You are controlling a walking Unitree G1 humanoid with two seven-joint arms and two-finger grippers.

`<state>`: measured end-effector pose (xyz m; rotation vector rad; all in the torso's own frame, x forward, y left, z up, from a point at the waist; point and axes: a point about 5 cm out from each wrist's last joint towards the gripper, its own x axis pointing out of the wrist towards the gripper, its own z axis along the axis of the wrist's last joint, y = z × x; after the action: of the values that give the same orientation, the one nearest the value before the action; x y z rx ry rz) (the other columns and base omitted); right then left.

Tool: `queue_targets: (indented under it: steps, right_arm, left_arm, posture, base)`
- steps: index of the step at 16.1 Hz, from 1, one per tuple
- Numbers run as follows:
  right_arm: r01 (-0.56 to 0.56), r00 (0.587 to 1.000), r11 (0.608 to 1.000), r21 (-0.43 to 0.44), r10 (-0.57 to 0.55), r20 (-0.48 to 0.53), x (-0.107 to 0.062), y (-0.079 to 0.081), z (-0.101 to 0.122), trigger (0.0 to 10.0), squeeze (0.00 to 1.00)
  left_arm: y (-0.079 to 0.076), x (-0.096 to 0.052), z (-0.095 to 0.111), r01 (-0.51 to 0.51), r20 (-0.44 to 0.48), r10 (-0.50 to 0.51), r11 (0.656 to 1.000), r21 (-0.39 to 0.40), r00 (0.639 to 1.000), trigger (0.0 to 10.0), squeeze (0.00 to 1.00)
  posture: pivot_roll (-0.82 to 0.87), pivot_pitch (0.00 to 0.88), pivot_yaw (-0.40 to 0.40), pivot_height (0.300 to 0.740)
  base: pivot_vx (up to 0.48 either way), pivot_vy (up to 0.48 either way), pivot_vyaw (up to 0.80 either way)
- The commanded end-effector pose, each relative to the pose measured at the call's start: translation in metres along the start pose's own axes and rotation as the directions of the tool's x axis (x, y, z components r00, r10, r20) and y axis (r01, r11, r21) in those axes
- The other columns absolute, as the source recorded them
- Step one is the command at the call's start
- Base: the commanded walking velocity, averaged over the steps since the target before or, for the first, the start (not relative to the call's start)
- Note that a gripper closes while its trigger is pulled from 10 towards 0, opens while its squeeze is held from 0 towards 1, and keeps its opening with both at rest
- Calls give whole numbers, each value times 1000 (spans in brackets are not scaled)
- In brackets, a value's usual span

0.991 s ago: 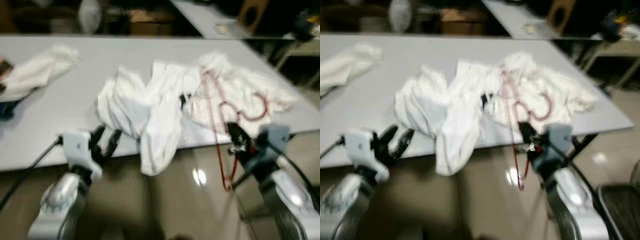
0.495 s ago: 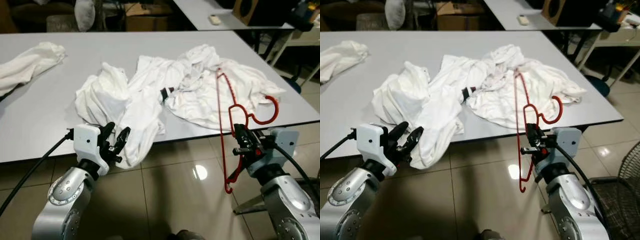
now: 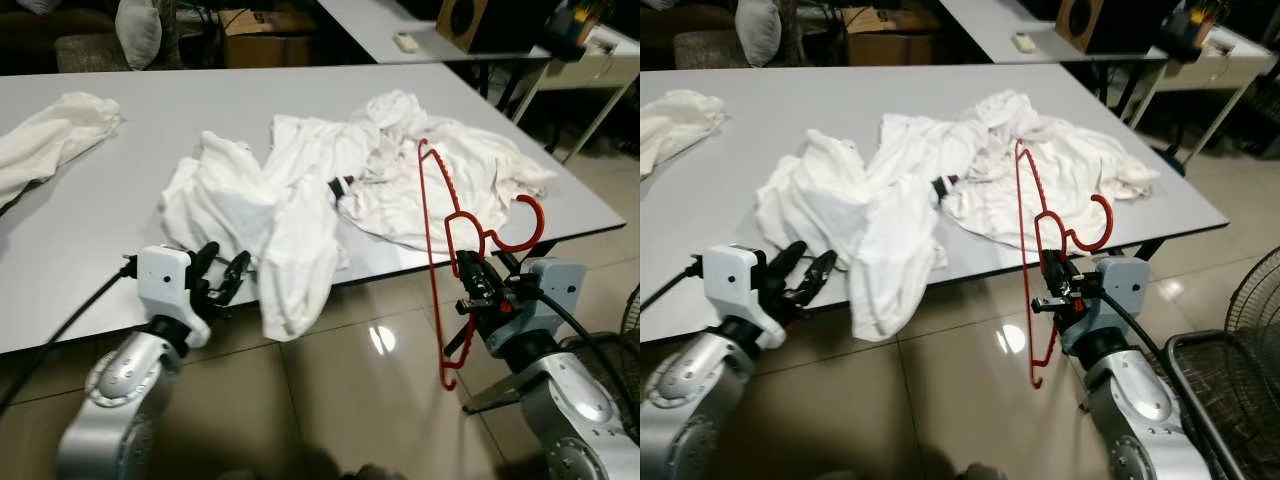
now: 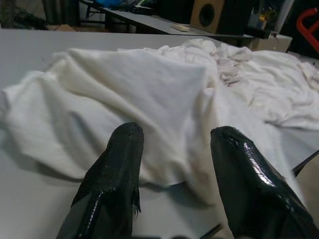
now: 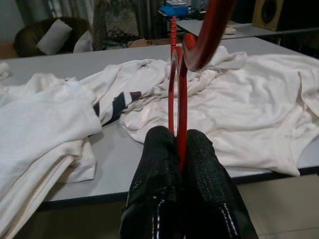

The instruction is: Hang hanger

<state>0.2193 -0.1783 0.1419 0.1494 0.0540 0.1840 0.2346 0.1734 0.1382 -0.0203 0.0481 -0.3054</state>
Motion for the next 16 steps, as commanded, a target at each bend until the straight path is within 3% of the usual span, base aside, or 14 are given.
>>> queue_targets:
  steps: [1,2,3,5,6,8,9,10,13,14,15,16]
  right_arm:
    - [11,1000,999,-36,-12,-16,-4,-10,1,10000,0]
    - [4,1000,998,-58,-5,-21,-5,-13,2,10000,0]
    - [2,1000,997,-81,-4,-26,-6,-18,3,10000,0]
    - [26,999,989,-142,-31,-38,-8,-34,5,10000,0]
    - [50,996,983,-177,-61,-60,-8,-43,4,10000,0]
    - [75,991,973,-216,-96,-88,-9,-50,1,10000,0]
    - [82,990,969,-232,-107,-96,-9,-53,1,10000,0]
    - [109,984,962,-252,-141,-113,-10,-58,-1,10000,0]
    - [162,973,946,-282,-201,-115,-12,-66,-4,10000,0]
    - [171,971,942,-290,-211,-113,-13,-67,-6,10000,0]
    - [174,970,940,-295,-215,-113,-13,-67,-6,10000,0]
    - [180,968,937,-300,-222,-113,-15,-68,-7,10000,0]
  left_arm:
    - [-9,3,-4,57,-14,-57,998,-3,998,10000,208]
    - [-12,3,-3,101,-5,-101,995,-26,995,10000,231]
    - [-18,2,1,172,21,-171,983,-59,985,10000,1000]
    - [-33,3,2,319,14,-319,946,-55,948,10000,1000]
    - [-39,6,-5,386,-62,-385,922,7,921,10000,1000]
    - [-43,18,-13,426,-143,-412,900,93,900,10000,1000]
    - [-45,23,-13,437,-156,-419,893,107,895,10000,871]
    - [-49,31,-14,454,-173,-432,882,123,885,10000,16]
    - [-59,40,-23,478,-226,-444,869,126,867,10000,0]
    - [-62,41,-28,482,-249,-441,866,136,862,5922,0]
    - [-64,42,-29,482,-249,-441,865,138,862,5922,0]
    - [-63,43,-29,468,-245,-424,868,163,872,471,0]
  posture:
    - [-82,65,-62,740]
    - [-85,64,-61,740]
    - [-90,60,-60,740]
    - [-100,51,-64,740]
    - [-100,51,-64,740]
    - [-116,43,-66,740]
    - [-116,43,-66,740]
    - [-116,43,-66,740]
    - [-179,17,-48,740]
    - [-179,17,-48,740]
    - [-185,15,-47,740]
    - [-188,15,-48,740]
  base:
    - [0,0,0]
    - [0,0,0]
    - [0,0,0]
    - [0,0,0]
    - [0,0,0]
    - [0,0,0]
    - [0,0,0]
    - [0,0,0]
    - [0,0,0]
    - [0,0,0]
    - [0,0,0]
    - [0,0,0]
